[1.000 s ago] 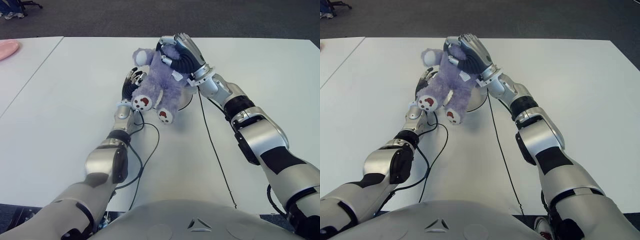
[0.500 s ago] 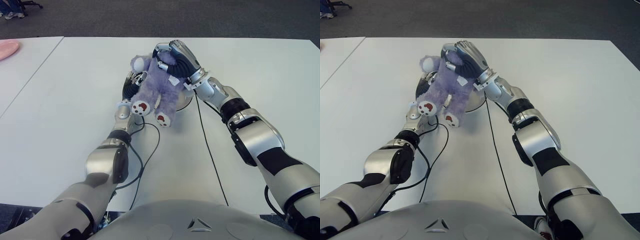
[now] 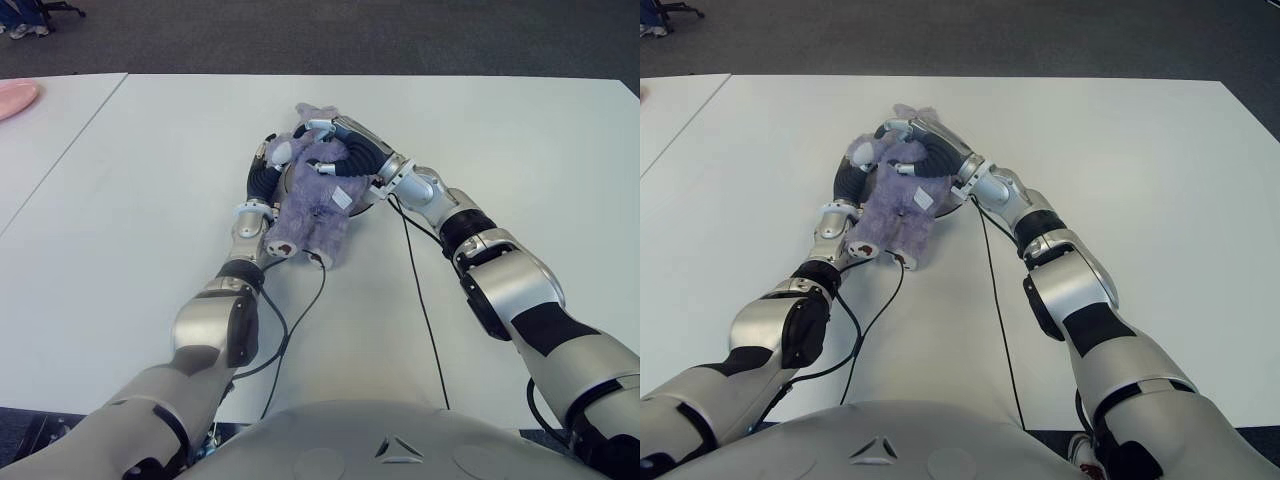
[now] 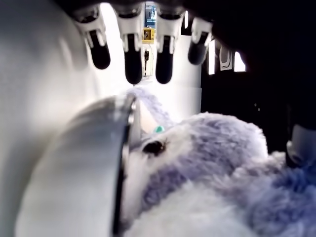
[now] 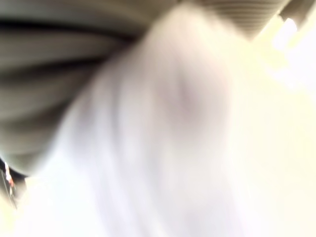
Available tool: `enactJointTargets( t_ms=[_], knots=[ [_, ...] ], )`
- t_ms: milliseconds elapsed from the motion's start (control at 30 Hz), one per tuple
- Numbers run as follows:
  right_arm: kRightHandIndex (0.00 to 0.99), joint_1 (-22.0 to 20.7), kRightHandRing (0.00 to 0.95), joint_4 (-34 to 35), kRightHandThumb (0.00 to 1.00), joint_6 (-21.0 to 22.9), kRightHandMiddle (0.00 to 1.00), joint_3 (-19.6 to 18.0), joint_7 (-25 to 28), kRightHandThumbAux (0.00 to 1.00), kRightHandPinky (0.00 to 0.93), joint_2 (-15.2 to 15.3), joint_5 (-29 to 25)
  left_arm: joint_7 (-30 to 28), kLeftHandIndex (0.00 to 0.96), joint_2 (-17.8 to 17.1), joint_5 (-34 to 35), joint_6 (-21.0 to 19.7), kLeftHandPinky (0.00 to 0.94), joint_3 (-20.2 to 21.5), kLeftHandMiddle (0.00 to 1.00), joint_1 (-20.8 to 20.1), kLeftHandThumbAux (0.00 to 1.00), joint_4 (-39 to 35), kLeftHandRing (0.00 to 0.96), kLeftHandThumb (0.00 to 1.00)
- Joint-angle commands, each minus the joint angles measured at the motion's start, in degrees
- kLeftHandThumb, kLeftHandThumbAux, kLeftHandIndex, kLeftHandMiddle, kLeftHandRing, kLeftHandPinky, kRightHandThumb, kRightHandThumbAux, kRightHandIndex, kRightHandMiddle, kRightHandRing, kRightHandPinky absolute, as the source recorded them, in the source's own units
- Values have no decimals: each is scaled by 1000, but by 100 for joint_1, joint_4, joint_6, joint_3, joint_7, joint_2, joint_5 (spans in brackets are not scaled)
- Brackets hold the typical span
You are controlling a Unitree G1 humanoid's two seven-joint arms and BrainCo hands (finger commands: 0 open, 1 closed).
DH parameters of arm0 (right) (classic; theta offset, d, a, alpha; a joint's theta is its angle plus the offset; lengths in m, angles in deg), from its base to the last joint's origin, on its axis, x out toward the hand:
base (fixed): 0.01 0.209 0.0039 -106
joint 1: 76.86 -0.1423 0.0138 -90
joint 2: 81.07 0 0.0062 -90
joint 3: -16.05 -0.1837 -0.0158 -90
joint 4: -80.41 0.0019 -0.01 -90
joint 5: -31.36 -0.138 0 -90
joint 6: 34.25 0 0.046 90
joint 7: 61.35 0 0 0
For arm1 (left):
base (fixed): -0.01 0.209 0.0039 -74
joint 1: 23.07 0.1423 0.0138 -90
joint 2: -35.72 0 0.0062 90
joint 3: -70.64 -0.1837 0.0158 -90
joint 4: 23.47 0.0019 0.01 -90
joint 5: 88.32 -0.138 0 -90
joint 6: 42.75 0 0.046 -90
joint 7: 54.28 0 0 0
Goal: Put the doll into the plate.
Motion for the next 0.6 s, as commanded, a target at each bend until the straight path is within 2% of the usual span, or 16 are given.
enactJointTargets(
  t_ms=[33, 233, 600],
  knots=[
    [95, 281, 92, 57, 12, 195, 55, 3, 912, 595, 120, 71, -252, 75, 66, 415, 43, -597, 132, 18, 152, 1026, 464, 706, 148, 0],
    [42, 296, 11, 193, 0, 329, 5, 62, 1069, 595, 15, 162, -219, 55, 51, 388, 22, -557, 167, 0, 158, 1044, 468, 709, 163, 0],
    [29, 295, 0, 265, 19, 408, 0, 50, 1412, 588, 0, 169, -341, 58, 52, 381, 11, -465, 192, -15, 175, 1061, 478, 703, 185, 0]
  ],
)
